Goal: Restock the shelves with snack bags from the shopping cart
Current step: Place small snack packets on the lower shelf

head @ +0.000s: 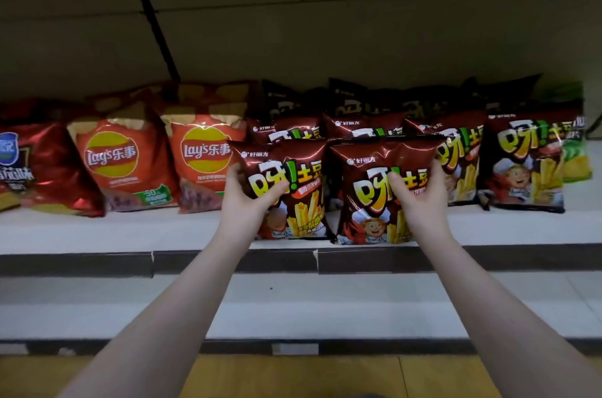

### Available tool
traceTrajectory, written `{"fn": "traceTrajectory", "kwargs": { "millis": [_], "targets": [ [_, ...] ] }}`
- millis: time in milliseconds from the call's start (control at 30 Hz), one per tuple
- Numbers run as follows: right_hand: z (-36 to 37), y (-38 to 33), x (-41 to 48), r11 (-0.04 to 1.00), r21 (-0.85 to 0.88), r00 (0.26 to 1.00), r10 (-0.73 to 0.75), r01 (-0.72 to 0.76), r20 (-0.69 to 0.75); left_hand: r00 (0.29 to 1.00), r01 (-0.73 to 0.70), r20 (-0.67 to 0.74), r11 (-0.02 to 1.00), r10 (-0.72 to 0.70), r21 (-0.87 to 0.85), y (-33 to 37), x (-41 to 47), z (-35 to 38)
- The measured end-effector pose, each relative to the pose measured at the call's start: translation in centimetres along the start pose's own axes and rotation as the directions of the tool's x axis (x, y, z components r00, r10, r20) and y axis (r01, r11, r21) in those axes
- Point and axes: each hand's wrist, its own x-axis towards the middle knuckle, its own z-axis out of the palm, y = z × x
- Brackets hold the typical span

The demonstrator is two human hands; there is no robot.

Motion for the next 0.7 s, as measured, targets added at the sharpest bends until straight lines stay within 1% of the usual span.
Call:
{"fn": "traceTrajectory", "kwargs": {
  "millis": [133, 200, 333, 400, 433, 500, 567, 600, 633, 700],
  "targets": [
    [0.1, 0.3, 0.1, 0.999, -0.044, 1.000, -0.002, 0.001, -0.031, 1.000, -0.007, -0.010, 1.000, 0.007, 0.023, -0.1, 0.2, 0.5],
    [0.0, 0.1, -0.2, 0.998, -0.062, 0.997, -0.036, 0.032, -0.072, 1.000, -0.006, -0.029, 1.000, 0.006, 0.020, -0.3, 0.2, 0.8],
    [-0.4, -0.3, -0.7, 0.964, -0.171, 0.963, -0.228, 0.203, -0.143, 0.993, -0.028, -0.116, 0.999, 0.030, 0.015, -0.5, -0.3, 1.7],
    [-0.4, -0.7, -0.6, 0.908, -0.295, 0.924, -0.353, 0.299, -0.149, 0.983, -0.051, -0.174, 0.998, 0.056, 0.032, -0.4, -0.5, 2.2],
    [-0.4, -0.7, -0.5, 0.858, -0.383, 0.896, -0.421, 0.343, -0.140, 0.975, -0.075, -0.206, 0.996, 0.085, 0.056, -0.4, -0.5, 2.3],
    [-0.6, -0.8, -0.3, 0.734, -0.545, 0.834, -0.541, 0.406, -0.107, 0.945, -0.130, -0.275, 0.973, 0.180, 0.192, 0.0, -0.7, 2.5],
    [-0.6, -0.8, -0.2, 0.620, -0.642, 0.769, -0.635, 0.451, -0.072, 0.894, -0.186, -0.313, 0.900, 0.322, 0.395, 0.8, -1.0, 2.4],
    [-0.5, -0.9, -0.3, 0.578, -0.668, 0.740, -0.670, 0.470, -0.059, 0.868, -0.224, -0.301, 0.853, 0.394, 0.472, 1.2, -1.2, 2.4],
    [-0.4, -1.1, -0.4, 0.551, -0.680, 0.720, -0.692, 0.484, -0.048, 0.846, -0.267, -0.276, 0.811, 0.456, 0.521, 1.7, -1.4, 2.5],
    [-0.1, -1.2, -0.7, 0.549, -0.670, 0.721, -0.692, 0.499, -0.030, 0.820, -0.346, -0.207, 0.751, 0.533, 0.562, 2.3, -1.6, 2.6]
  ]
}}
